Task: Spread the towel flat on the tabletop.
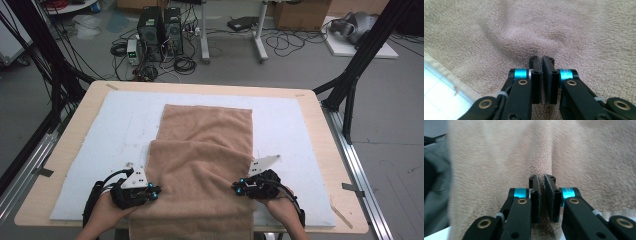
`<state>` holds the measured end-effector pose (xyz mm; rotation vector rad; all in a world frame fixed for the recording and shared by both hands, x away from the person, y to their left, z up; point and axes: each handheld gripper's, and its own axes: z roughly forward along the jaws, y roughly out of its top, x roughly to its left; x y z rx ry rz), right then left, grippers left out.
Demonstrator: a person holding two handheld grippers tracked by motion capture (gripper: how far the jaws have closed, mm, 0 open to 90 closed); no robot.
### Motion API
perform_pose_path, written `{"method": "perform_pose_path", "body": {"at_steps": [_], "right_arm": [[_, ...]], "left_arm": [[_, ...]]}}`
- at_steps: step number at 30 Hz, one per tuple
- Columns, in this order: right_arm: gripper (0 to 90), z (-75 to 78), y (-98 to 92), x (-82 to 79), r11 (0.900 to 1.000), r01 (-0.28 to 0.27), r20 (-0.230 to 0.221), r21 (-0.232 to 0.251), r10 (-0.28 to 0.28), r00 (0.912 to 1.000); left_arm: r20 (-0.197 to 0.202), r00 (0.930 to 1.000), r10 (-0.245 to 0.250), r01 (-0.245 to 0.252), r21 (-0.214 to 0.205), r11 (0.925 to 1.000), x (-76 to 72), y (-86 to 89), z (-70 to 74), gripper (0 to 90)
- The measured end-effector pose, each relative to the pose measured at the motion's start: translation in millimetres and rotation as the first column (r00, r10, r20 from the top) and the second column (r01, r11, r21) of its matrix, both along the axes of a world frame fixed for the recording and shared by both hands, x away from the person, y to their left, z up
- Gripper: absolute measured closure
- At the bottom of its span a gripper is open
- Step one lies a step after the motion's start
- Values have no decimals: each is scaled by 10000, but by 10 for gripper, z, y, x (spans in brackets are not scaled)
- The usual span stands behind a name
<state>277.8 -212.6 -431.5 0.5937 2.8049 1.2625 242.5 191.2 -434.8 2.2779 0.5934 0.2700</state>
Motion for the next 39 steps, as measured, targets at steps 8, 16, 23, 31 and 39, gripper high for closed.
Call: {"method": "perform_pose_path", "body": {"at_steps": [8,16,23,31,39], "right_arm": [[817,294,-6,-341,9944,-939,123,483,934,9956],[648,427,-128,-216,9967,133,927,795,-207,9955],[540,56,-90,129,9898,1348,935,-465,-1300,9871],[851,-50,5,309,9856,1158,981,-1235,-1040,9897],[856,145,-55,599,9634,2330,1755,-1323,-2086,9621]], "left_arm": [[138,9958,-903,910,-674,9936,-400,95,268,857],[539,9983,-199,241,-790,9966,-236,128,330,699],[-59,9954,960,-961,-260,9950,172,63,63,586],[-385,9934,1078,-1079,-10,9942,318,25,-17,849],[515,9709,2338,-2319,-398,9719,557,54,85,864]]}}
